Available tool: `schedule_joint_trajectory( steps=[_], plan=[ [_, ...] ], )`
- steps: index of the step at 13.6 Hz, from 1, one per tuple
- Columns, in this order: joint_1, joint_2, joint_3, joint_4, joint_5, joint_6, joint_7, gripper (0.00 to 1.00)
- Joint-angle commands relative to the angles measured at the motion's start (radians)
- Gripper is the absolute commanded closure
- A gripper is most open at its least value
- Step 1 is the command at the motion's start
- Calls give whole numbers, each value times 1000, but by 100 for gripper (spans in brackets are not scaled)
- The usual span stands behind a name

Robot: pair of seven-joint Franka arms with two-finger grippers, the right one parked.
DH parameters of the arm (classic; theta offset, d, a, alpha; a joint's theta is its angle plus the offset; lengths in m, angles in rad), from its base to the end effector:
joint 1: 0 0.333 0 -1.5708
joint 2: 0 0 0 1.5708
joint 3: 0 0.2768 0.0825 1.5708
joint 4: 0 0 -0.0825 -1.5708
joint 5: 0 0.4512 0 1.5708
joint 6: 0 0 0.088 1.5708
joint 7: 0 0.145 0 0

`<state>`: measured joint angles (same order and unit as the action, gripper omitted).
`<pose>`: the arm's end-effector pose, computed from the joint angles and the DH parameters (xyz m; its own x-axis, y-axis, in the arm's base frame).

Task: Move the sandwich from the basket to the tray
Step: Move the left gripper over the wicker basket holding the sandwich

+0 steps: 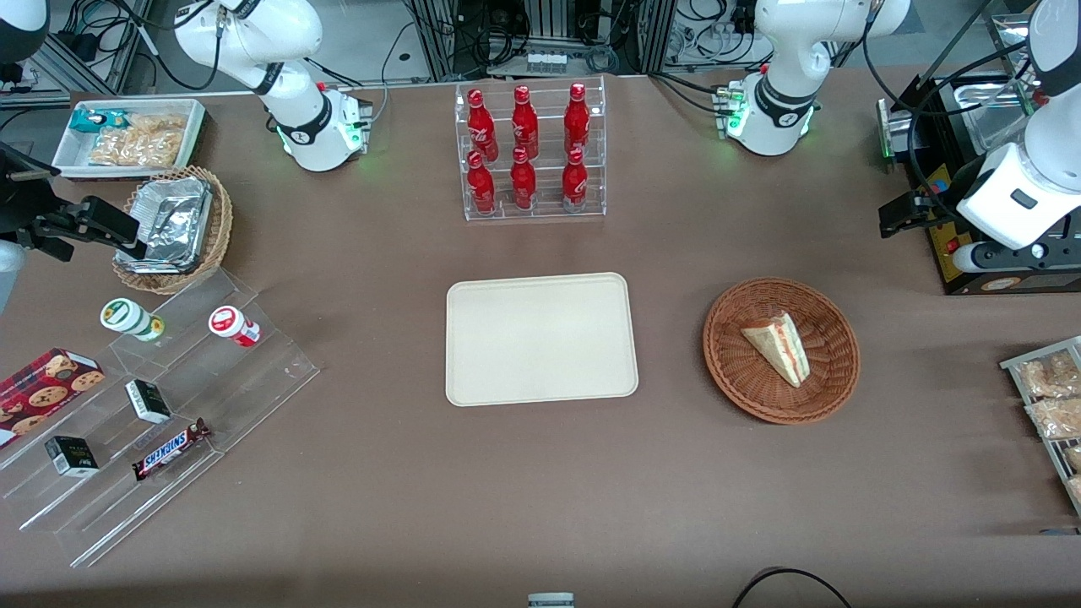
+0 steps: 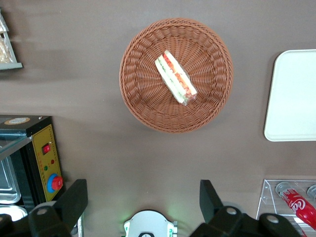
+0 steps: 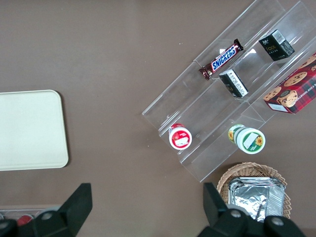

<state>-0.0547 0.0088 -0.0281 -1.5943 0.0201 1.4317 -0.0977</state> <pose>0.5987 -0.0465 0.5191 0.9856 0.0188 -0.1678 0.0129 -0.9993 -0.0364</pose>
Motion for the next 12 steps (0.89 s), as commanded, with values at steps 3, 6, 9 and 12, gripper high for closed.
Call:
schedule_joint_trajectory(
  steps=[3, 6, 9, 12],
  plan=[
    [-11, 3, -1, -16, -11, 19, 19, 0],
    [-13, 19, -4, -91, -12, 55, 16, 0],
    [-13, 0, -23, -241, -11, 206, 15, 0],
    [-13, -21, -23, -415, -12, 413, 10, 0]
  ],
)
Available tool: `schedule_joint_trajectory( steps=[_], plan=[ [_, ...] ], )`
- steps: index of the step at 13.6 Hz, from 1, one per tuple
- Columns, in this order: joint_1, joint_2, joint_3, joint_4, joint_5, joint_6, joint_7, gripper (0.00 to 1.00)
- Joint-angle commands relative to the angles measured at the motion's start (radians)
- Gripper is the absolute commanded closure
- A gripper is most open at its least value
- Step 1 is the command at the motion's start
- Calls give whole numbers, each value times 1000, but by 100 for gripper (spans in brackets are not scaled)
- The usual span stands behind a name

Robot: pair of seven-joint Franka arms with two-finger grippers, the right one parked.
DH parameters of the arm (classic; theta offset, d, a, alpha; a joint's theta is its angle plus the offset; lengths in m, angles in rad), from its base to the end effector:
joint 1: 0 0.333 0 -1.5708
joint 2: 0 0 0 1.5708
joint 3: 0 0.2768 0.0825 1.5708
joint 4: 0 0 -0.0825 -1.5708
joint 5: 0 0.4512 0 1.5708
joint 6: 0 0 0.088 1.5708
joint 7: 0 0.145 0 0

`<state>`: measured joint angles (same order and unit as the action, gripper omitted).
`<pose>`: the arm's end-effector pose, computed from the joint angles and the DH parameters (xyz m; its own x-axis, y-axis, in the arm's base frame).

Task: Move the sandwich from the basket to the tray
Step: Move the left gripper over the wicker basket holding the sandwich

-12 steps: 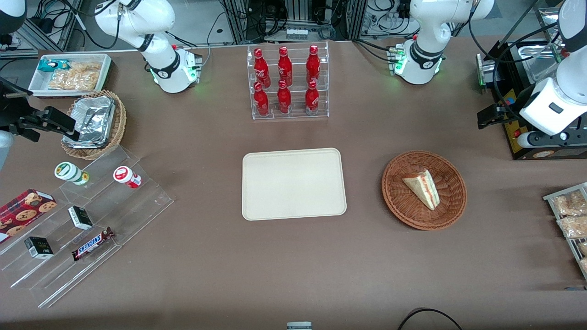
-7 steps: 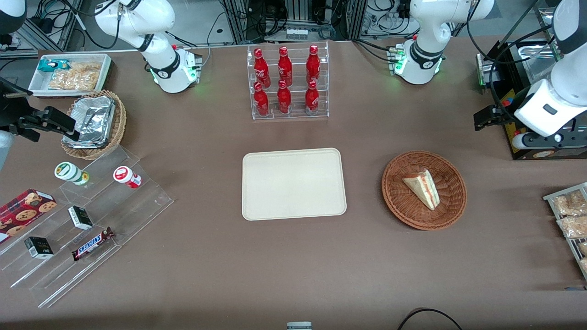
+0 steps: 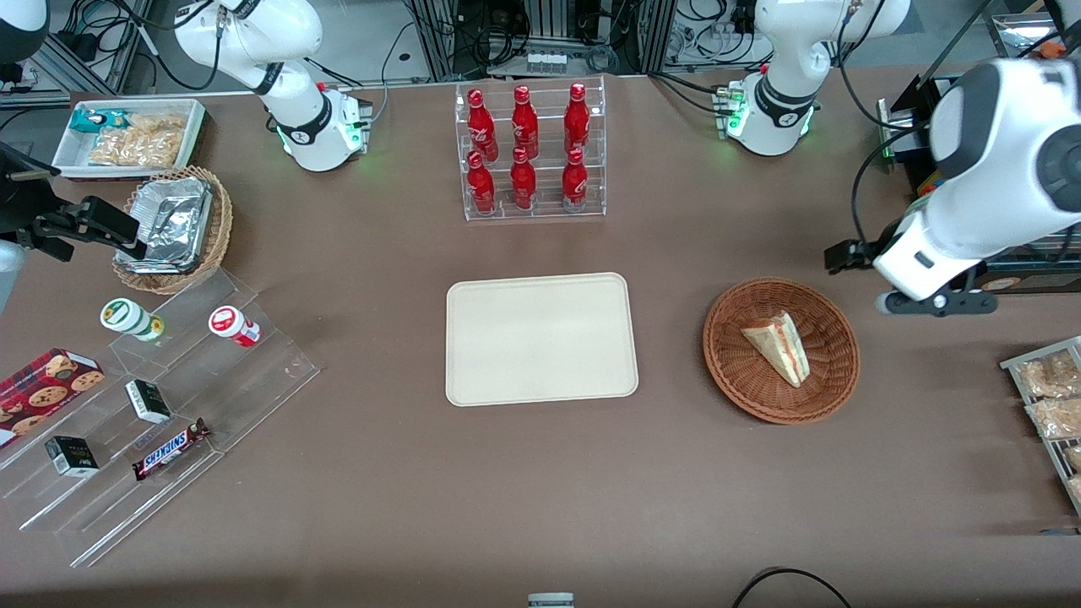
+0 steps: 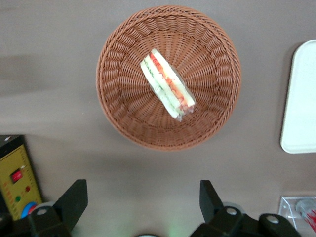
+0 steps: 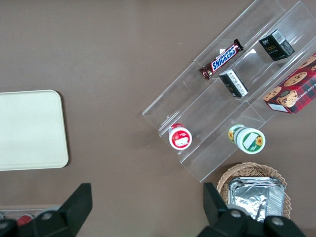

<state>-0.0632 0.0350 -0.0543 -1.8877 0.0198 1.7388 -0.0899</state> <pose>0.6003 -0.0682 0.3701 0.9831 -0.0293 -0.1806 -0.0358 -0.9988 -0.0330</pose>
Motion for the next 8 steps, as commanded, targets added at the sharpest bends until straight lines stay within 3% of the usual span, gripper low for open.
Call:
schedule_joint_trajectory(
  steps=[1, 4, 8],
  plan=[
    [-4, -59, 4, -181, -12, 178, 1, 0],
    [-3, -73, 4, -332, -12, 376, -2, 0],
    [-4, -52, 4, -369, -26, 461, -84, 0]
  ],
)
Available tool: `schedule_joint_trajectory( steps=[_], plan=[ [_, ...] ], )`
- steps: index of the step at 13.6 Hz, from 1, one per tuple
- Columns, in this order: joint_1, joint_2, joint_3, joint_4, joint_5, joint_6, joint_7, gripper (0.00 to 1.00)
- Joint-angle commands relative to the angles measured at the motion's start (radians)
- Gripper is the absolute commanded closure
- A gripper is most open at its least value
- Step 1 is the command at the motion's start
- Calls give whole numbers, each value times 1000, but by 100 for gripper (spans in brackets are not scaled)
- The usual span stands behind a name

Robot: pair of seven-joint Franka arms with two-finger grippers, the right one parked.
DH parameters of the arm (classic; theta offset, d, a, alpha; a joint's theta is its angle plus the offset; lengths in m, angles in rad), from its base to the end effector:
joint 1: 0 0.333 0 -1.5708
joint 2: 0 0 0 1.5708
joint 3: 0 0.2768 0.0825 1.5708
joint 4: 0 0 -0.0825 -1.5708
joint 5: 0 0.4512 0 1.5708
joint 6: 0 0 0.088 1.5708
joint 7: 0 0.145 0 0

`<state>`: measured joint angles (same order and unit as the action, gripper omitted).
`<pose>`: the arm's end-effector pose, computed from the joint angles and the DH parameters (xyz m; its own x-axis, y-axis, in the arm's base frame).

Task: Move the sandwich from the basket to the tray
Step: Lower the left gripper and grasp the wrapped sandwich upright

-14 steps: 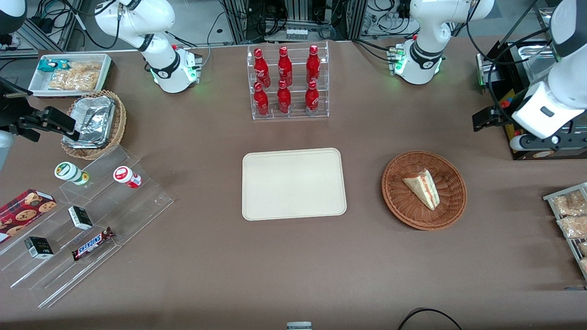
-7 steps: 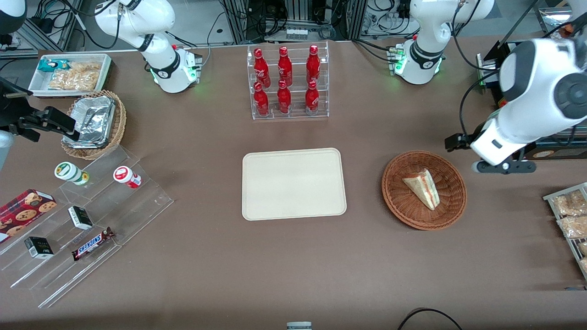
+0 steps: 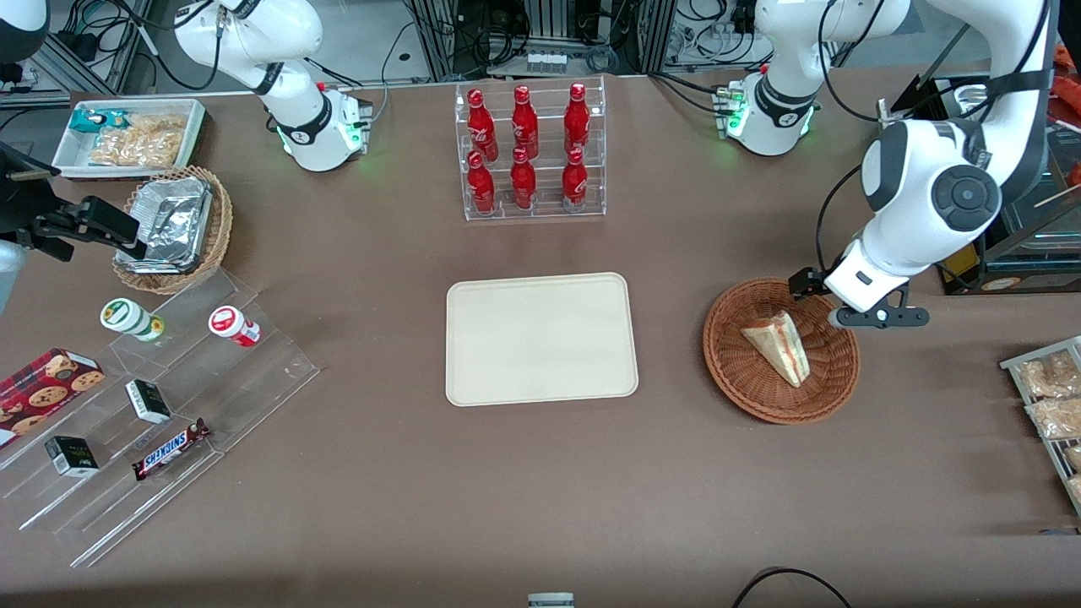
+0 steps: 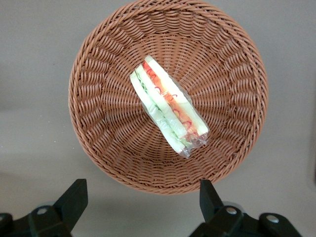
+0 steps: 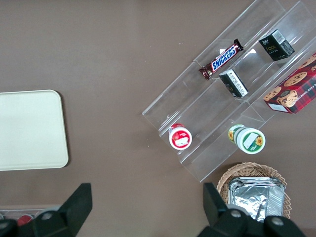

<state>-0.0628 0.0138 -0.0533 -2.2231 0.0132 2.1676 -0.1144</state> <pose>0.5661 -0.0651 0.2440 0.9977 -0.0089 -0.0677 -0.0101 -0.9998 -0.0175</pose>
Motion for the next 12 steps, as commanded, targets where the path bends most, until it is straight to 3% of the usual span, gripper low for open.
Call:
schedule_joint_trajectory(
  steps=[1, 6, 12],
  plan=[
    [-5, -25, 1, -38, -22, 44, -121, 0],
    [-5, 12, -48, -53, -22, 123, -508, 0],
    [-5, 78, -69, -52, -22, 210, -794, 0]
  ],
)
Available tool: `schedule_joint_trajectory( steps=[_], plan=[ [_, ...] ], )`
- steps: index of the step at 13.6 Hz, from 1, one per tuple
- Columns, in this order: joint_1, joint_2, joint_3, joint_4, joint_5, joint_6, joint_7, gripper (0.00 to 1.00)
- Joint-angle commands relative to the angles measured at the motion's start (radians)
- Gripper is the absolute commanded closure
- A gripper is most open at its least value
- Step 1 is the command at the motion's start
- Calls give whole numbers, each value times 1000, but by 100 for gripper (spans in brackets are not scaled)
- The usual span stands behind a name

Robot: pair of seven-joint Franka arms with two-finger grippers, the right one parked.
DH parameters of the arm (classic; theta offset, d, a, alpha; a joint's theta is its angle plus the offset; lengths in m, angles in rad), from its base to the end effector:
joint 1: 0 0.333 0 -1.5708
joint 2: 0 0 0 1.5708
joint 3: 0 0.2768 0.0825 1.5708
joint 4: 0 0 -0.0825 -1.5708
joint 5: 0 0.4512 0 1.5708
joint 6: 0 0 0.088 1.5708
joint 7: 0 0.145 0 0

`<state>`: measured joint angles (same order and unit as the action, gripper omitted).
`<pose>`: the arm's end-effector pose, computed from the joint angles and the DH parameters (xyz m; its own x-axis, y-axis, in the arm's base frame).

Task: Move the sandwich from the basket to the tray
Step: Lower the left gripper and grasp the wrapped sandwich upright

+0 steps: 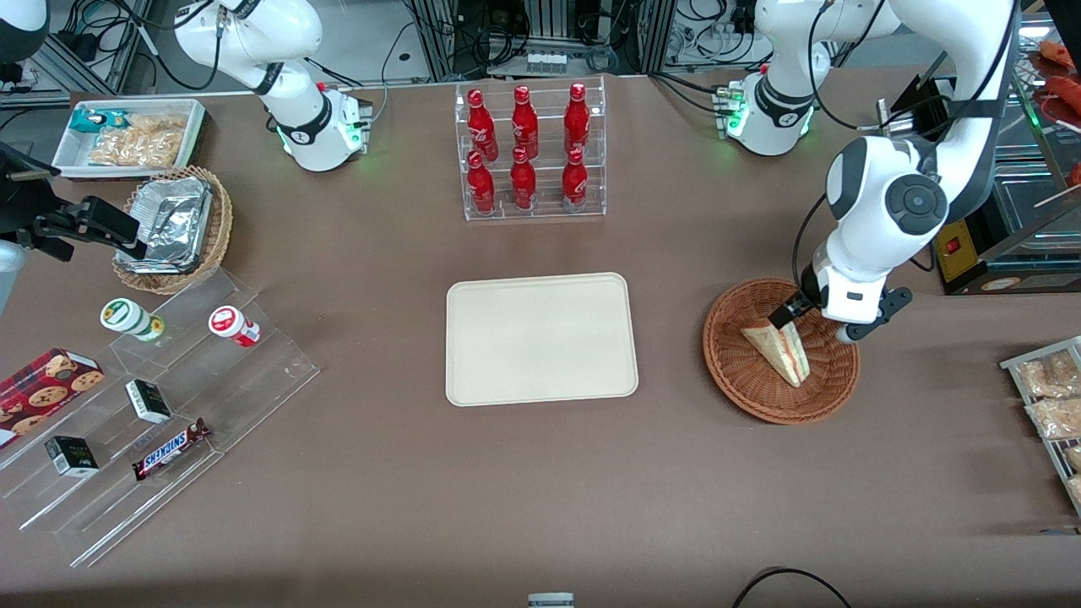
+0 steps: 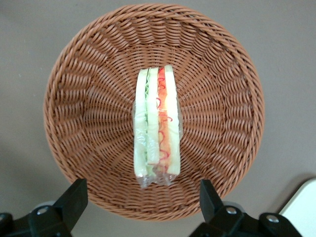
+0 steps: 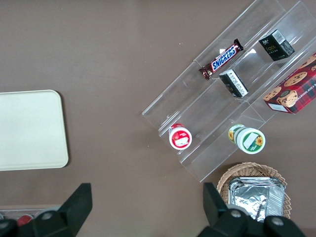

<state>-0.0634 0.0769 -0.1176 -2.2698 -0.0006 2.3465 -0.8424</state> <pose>0.5619 -0.1039 0.2008 0.7887 0.6148 -0.0068 0.6148 -0.7886 0.0065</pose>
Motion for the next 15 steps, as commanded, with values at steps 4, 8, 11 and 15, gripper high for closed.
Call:
schedule_joint_trajectory(
  steps=[4, 8, 11, 15],
  plan=[
    [-4, 79, -5, -1, -9, 86, -64, 0],
    [-1, 136, -5, 0, -7, 132, -61, 0],
    [1, 158, -4, 1, -7, 154, -56, 6],
    [-1, 156, -4, -4, 4, 140, -37, 88]
  ],
)
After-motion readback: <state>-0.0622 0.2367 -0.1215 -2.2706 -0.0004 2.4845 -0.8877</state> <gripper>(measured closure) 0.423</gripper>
